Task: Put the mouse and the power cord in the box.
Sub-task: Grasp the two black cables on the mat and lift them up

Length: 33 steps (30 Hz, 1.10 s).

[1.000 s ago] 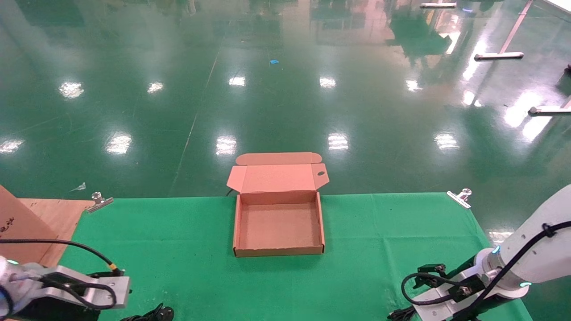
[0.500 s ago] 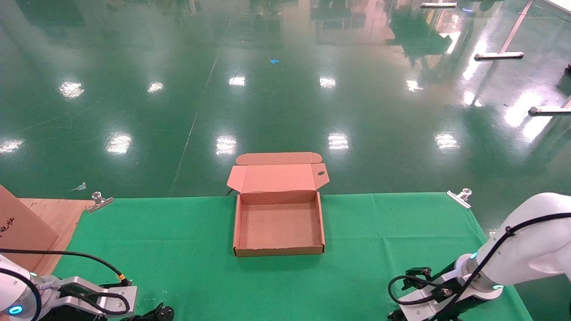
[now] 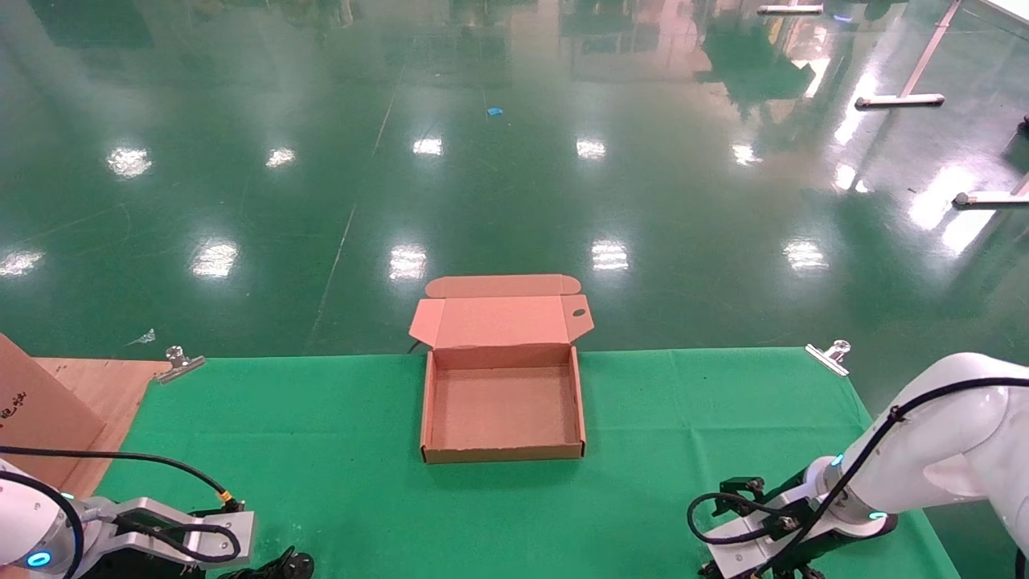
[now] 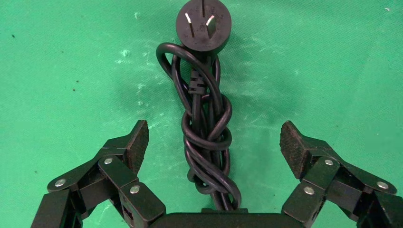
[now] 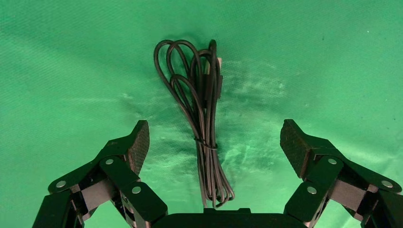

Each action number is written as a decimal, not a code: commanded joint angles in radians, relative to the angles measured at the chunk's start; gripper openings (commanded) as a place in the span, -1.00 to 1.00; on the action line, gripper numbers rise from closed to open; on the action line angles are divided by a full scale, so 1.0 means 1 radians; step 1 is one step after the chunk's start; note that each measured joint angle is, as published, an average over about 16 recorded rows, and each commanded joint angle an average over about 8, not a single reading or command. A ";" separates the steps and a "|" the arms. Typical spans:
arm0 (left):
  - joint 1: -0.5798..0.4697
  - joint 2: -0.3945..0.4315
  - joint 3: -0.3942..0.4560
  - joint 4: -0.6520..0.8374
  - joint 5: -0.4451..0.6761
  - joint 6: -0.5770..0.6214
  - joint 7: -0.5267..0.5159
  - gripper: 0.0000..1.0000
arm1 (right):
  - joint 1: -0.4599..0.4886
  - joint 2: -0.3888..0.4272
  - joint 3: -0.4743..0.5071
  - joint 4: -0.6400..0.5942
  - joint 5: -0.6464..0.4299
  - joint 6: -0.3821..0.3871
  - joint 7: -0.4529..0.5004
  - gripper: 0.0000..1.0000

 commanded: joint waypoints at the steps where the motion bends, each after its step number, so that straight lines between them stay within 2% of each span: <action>1: -0.004 0.005 -0.001 0.022 -0.002 -0.003 0.015 0.03 | 0.003 -0.008 0.003 -0.024 0.004 0.009 -0.014 -0.02; 4: -0.011 0.010 0.002 0.044 0.002 -0.008 0.032 -0.72 | 0.006 -0.015 0.006 -0.046 0.009 0.014 -0.027 -0.77; 5: -0.014 0.011 0.003 0.051 0.004 -0.010 0.038 -0.93 | 0.007 -0.018 0.007 -0.053 0.010 0.016 -0.032 -0.95; 6: -0.016 0.012 0.003 0.057 0.005 -0.011 0.043 -1.00 | 0.008 -0.020 0.007 -0.059 0.011 0.017 -0.036 -1.00; 33: -0.053 0.022 0.007 0.156 0.013 -0.044 0.129 -1.00 | 0.021 -0.028 0.021 -0.127 0.030 0.032 -0.093 -1.00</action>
